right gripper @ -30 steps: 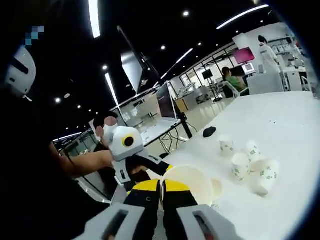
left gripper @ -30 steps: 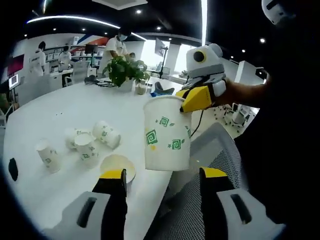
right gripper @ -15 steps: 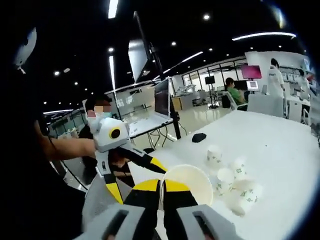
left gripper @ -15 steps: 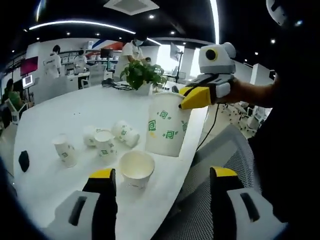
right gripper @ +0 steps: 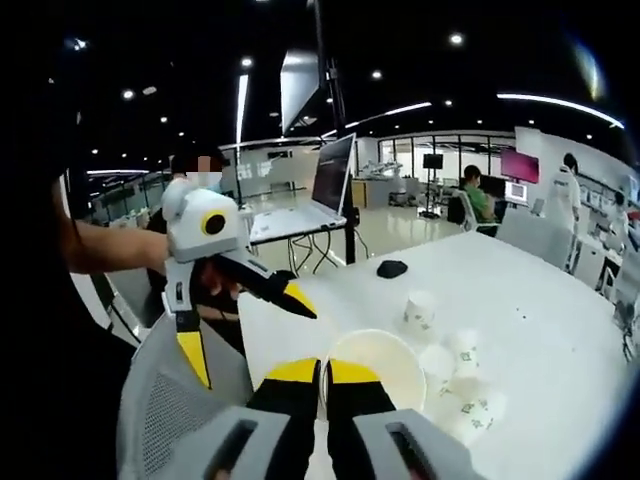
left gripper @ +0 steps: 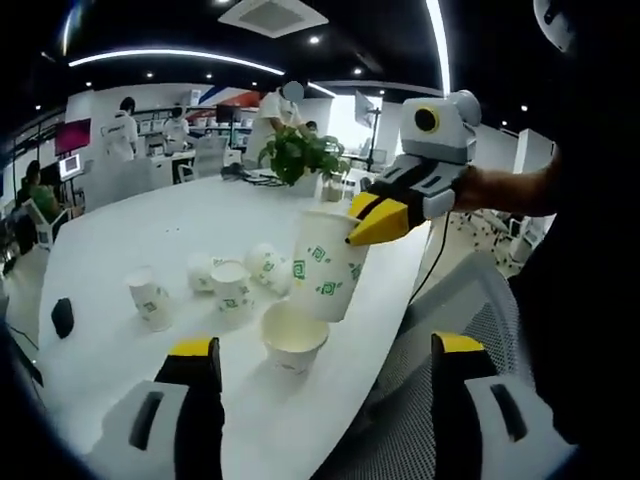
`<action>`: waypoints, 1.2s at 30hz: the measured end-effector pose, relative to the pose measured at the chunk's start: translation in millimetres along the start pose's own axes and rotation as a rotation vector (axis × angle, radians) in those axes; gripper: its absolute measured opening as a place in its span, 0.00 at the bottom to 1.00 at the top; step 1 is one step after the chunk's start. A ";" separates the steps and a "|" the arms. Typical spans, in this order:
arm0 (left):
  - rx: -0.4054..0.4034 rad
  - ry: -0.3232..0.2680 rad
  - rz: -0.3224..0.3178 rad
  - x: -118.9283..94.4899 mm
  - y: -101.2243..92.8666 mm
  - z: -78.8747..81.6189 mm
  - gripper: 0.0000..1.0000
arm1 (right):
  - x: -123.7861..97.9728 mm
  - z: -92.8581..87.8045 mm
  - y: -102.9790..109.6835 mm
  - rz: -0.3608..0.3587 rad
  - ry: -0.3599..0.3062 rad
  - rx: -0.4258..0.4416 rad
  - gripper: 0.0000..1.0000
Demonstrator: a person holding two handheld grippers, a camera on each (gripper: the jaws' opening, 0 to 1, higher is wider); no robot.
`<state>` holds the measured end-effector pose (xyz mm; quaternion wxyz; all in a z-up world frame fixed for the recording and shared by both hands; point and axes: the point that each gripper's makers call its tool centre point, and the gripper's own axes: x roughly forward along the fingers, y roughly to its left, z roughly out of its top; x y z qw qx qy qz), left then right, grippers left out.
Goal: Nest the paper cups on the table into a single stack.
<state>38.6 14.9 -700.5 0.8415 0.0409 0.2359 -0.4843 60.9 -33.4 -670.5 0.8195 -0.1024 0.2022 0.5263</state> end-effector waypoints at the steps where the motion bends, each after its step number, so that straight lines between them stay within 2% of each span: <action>1: 0.000 0.002 0.000 -0.3 -0.1 -0.4 0.85 | 2.3 -1.2 -0.8 -0.003 0.008 -0.008 0.00; 10: -0.002 0.020 0.010 -3.6 -0.1 -6.8 0.83 | 18.7 -11.2 -1.2 -0.016 0.054 -0.064 0.00; 24: -0.032 0.005 0.009 -6.3 -2.2 -7.0 0.81 | 36.1 -33.0 0.7 0.001 0.134 -0.140 0.00; 36: -0.053 -0.002 0.010 -6.2 -2.4 -8.2 0.79 | 51.2 -50.3 2.2 0.013 0.181 -0.138 0.00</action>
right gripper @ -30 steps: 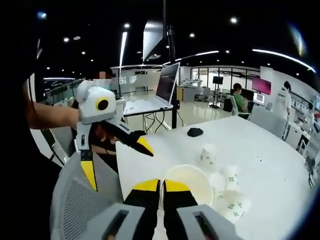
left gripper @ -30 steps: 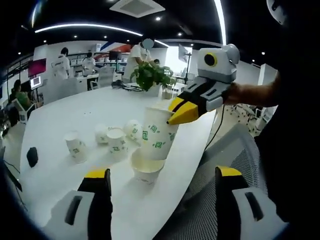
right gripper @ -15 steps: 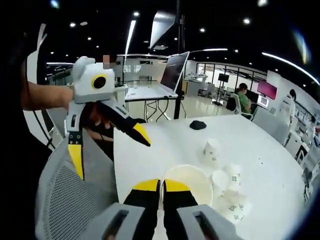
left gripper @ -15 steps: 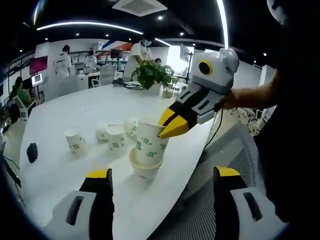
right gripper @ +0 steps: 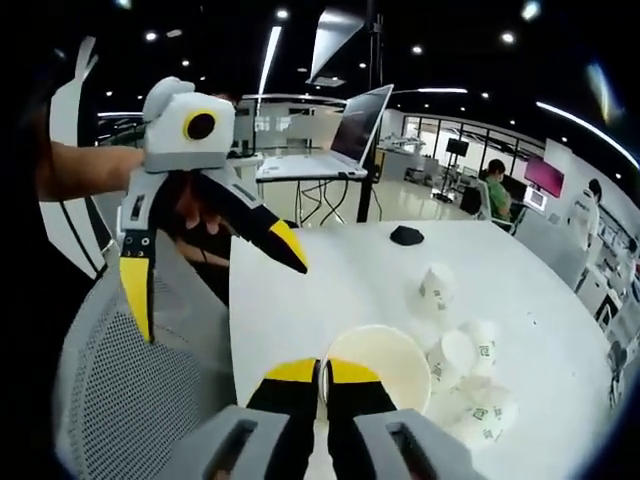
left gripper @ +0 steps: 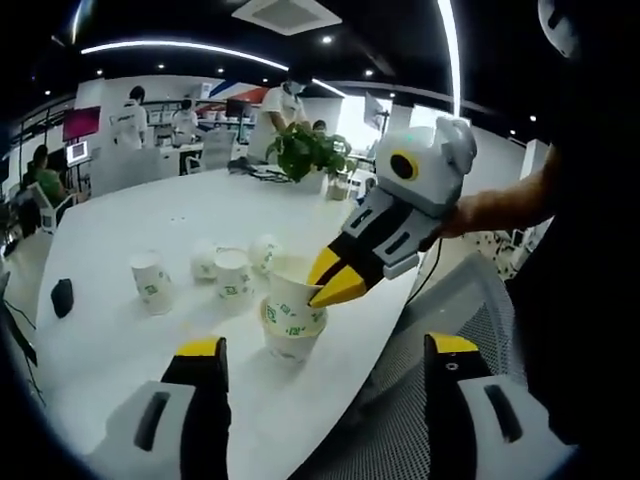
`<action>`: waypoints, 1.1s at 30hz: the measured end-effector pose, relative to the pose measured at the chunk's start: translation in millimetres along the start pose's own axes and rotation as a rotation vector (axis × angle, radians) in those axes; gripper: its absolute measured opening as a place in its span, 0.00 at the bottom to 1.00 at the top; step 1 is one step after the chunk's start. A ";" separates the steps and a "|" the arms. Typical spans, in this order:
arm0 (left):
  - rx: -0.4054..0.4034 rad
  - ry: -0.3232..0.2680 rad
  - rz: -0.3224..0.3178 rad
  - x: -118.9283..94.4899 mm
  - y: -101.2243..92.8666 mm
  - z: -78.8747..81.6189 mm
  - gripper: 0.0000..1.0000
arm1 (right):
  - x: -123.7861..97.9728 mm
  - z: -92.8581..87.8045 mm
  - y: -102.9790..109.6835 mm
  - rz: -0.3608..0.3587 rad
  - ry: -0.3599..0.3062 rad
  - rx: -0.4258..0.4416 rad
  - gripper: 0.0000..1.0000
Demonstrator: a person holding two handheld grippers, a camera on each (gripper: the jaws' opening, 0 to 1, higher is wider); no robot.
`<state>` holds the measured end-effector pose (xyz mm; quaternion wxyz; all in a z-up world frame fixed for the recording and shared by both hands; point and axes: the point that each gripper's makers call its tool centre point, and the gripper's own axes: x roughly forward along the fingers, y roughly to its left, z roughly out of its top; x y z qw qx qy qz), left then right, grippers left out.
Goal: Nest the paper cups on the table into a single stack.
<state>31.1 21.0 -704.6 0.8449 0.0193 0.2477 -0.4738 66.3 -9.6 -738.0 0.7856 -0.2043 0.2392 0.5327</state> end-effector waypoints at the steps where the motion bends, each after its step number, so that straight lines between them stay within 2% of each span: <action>1: 0.000 0.002 0.000 0.1 0.0 -0.6 0.79 | 1.4 -1.2 0.5 0.002 0.003 0.001 0.00; 17: -0.001 0.021 -0.004 0.0 -0.6 -7.0 0.78 | 18.6 -22.9 11.1 0.047 0.069 0.004 0.00; 33: -0.002 0.034 0.000 0.6 -0.2 -11.5 0.77 | 27.8 -32.1 14.8 0.071 0.084 0.047 0.01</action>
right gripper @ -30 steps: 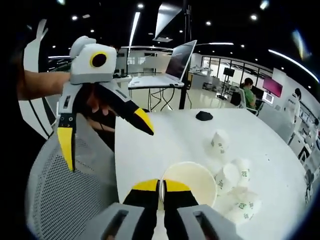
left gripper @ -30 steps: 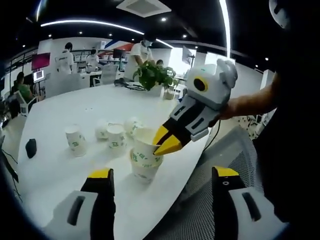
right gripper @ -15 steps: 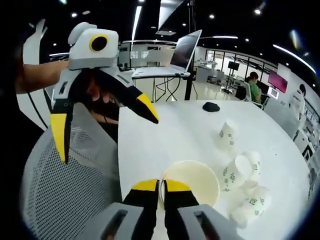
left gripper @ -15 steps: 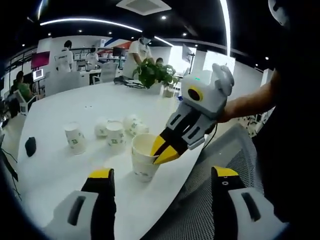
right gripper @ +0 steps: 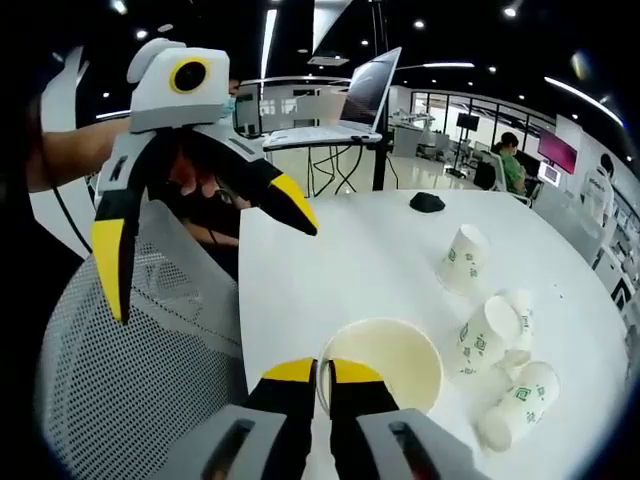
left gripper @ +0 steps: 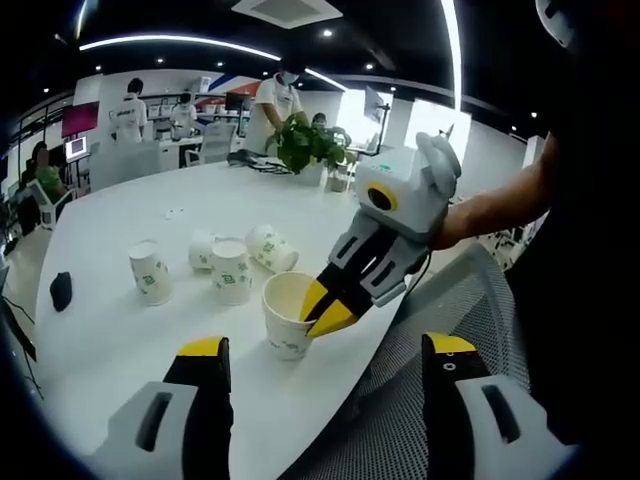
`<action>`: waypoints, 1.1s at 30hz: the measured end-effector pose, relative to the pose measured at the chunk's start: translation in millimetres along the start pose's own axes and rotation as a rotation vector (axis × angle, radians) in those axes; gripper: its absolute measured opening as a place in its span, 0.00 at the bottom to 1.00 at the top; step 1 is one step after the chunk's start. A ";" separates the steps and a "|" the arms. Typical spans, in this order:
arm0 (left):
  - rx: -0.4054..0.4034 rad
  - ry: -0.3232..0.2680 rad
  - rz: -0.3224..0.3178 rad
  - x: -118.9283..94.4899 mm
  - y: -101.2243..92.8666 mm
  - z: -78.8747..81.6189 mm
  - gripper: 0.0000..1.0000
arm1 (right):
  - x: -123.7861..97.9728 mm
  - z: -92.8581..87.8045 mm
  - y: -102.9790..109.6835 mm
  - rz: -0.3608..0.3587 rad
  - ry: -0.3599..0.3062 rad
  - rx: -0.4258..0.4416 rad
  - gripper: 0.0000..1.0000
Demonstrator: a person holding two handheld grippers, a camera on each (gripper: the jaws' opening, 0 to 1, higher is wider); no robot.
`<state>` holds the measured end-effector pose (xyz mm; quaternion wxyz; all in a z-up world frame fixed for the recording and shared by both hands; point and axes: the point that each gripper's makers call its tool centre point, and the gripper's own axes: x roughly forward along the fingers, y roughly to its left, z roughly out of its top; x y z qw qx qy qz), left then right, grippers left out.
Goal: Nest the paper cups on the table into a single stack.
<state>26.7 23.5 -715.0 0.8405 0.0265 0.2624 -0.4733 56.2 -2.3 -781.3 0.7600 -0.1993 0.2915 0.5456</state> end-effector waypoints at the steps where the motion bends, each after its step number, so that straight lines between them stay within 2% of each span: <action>1: 0.000 0.001 0.000 0.1 0.0 -0.4 0.77 | 0.3 -0.1 0.1 0.001 -0.001 0.004 0.01; 8: 0.003 0.000 0.001 1.4 -0.2 -0.3 0.77 | 1.7 -1.2 -1.7 0.003 -0.009 0.034 0.02; 20: 0.009 0.014 0.012 0.6 2.4 -4.5 0.77 | 3.5 -6.4 -2.8 -0.010 0.010 0.033 0.04; 33: 0.014 0.005 0.027 -2.1 5.1 -0.4 0.78 | -3.9 3.4 -10.1 -0.051 -0.027 0.027 0.16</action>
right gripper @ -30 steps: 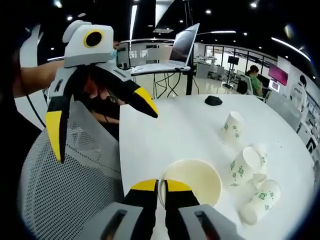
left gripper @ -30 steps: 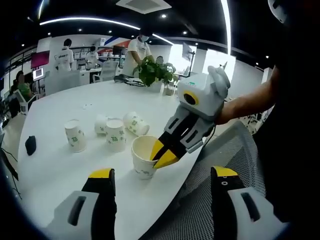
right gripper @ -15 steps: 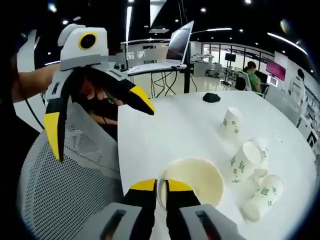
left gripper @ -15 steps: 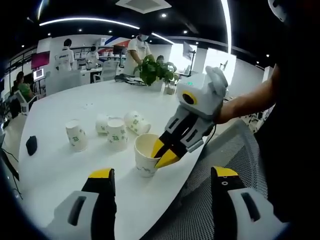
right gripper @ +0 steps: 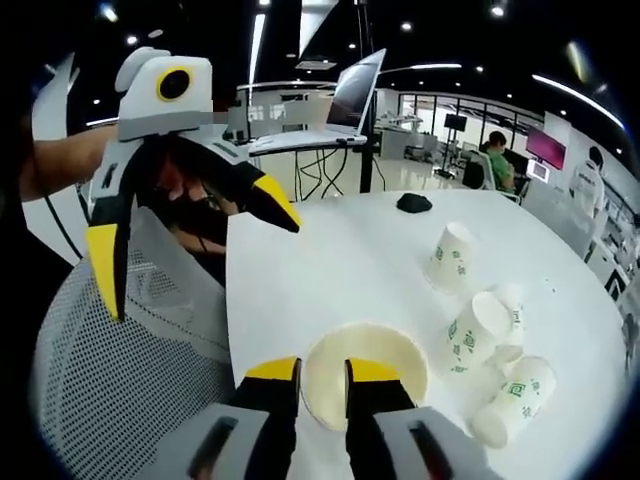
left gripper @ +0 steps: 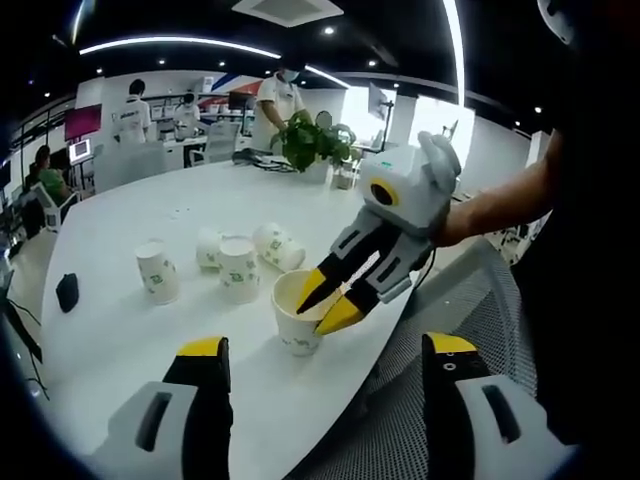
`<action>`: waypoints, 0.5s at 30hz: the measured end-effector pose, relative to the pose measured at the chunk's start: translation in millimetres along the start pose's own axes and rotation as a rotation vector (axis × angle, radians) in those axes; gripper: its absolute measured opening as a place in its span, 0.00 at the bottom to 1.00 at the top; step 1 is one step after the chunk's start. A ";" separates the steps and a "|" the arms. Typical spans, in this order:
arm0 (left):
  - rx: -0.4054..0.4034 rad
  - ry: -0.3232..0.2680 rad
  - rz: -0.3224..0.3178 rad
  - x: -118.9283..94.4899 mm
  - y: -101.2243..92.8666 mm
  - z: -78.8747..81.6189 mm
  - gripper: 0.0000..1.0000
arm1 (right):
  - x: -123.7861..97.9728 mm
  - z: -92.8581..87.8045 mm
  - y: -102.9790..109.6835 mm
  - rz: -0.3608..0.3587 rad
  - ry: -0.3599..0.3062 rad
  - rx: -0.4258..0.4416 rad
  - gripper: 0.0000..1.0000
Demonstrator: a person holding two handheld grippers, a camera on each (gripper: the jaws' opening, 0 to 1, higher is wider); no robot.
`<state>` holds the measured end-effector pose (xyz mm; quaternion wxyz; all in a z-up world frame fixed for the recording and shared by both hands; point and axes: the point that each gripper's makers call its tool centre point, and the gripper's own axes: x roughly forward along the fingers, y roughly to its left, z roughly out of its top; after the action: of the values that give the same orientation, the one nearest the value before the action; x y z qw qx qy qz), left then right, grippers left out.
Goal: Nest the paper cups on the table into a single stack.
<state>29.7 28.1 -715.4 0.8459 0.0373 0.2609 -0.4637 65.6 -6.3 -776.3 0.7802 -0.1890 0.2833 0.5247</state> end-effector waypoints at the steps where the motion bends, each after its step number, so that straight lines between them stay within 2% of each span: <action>1: 0.002 -0.002 0.001 0.0 0.5 0.8 0.78 | -2.1 1.1 -0.9 -0.005 -0.005 0.002 0.17; 8: 0.013 -0.012 0.014 1.9 6.7 5.8 0.79 | -14.9 5.0 -4.8 -0.043 -0.044 0.015 0.23; 15: 0.031 -0.021 0.034 8.8 18.1 15.5 0.80 | -30.6 5.4 -15.2 -0.104 -0.081 0.054 0.35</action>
<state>54.4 26.9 -709.4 0.8556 0.0499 0.2440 -0.4538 72.2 -30.6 -752.6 0.8219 -0.1611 0.2555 0.4830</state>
